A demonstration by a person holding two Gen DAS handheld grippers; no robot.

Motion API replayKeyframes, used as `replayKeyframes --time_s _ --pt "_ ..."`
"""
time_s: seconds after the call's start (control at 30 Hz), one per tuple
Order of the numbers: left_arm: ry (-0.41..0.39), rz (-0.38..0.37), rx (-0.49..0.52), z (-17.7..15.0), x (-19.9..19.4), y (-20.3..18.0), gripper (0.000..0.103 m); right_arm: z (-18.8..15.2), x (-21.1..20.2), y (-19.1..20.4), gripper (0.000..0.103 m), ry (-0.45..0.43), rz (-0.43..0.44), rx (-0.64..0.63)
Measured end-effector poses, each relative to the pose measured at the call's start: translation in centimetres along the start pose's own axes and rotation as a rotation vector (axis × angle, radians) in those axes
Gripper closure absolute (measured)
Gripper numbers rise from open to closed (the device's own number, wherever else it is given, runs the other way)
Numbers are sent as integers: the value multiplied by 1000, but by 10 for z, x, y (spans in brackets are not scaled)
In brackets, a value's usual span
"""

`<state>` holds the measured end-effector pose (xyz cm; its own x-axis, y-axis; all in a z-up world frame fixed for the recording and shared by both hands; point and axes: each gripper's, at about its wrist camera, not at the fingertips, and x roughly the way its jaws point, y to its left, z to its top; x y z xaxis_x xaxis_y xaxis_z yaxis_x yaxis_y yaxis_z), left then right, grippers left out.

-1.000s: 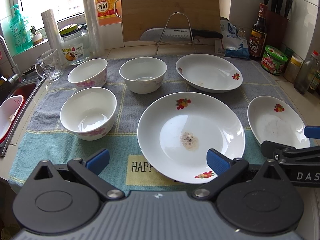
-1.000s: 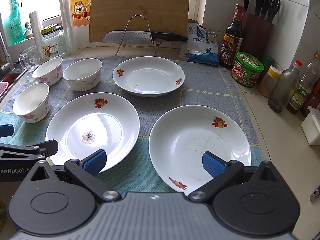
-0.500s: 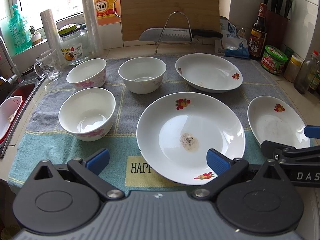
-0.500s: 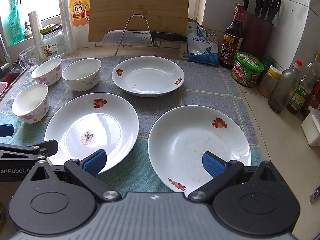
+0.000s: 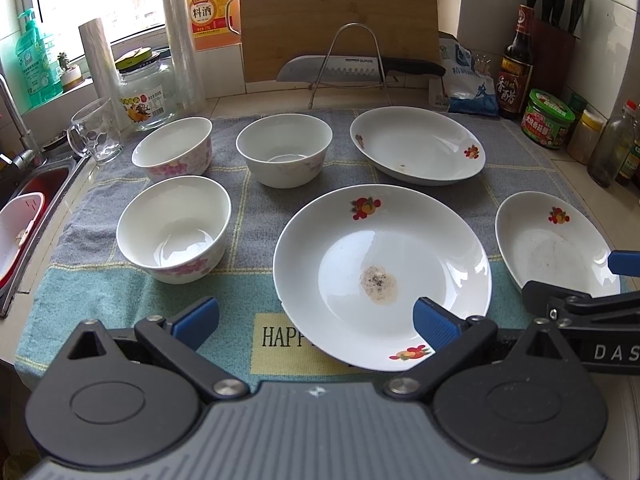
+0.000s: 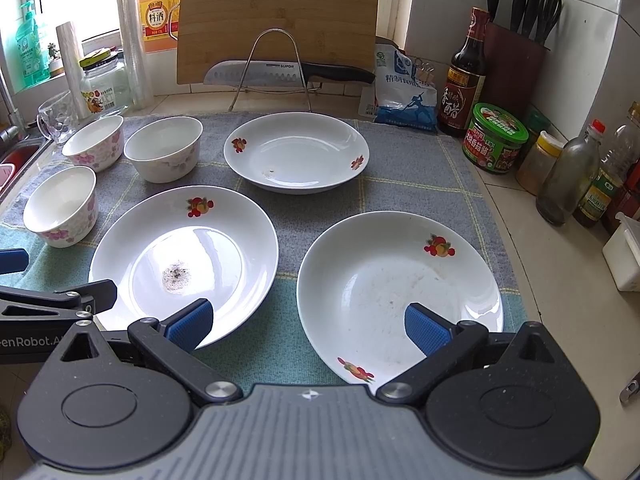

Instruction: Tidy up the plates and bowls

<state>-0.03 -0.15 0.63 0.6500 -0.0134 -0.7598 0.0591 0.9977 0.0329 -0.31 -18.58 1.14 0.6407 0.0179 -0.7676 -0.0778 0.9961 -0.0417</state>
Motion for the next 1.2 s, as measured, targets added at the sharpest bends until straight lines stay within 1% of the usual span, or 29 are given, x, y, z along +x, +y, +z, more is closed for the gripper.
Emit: replayKeyframes --time_s 0.43,0.73,0.87,1.0,1.1,1.2 --pt "-1 -14 15 1 2 1 1 -1 -1 2 0 -7 -7 4" --pt "-34 -54 48 8 5 4 1 -2 -4 2 0 -38 -15 15" --pt "-49 -94 66 14 8 8 1 -3 -5 6 0 -43 -26 20" --pt "-53 -160 84 20 13 15 1 -3 -7 7 0 -60 -44 37" --pt "-60 -214 95 26 15 21 1 -3 -7 8 0 -70 -76 50" --pt "-59 -241 117 32 19 24 1 -4 -6 8 0 -82 -100 71"
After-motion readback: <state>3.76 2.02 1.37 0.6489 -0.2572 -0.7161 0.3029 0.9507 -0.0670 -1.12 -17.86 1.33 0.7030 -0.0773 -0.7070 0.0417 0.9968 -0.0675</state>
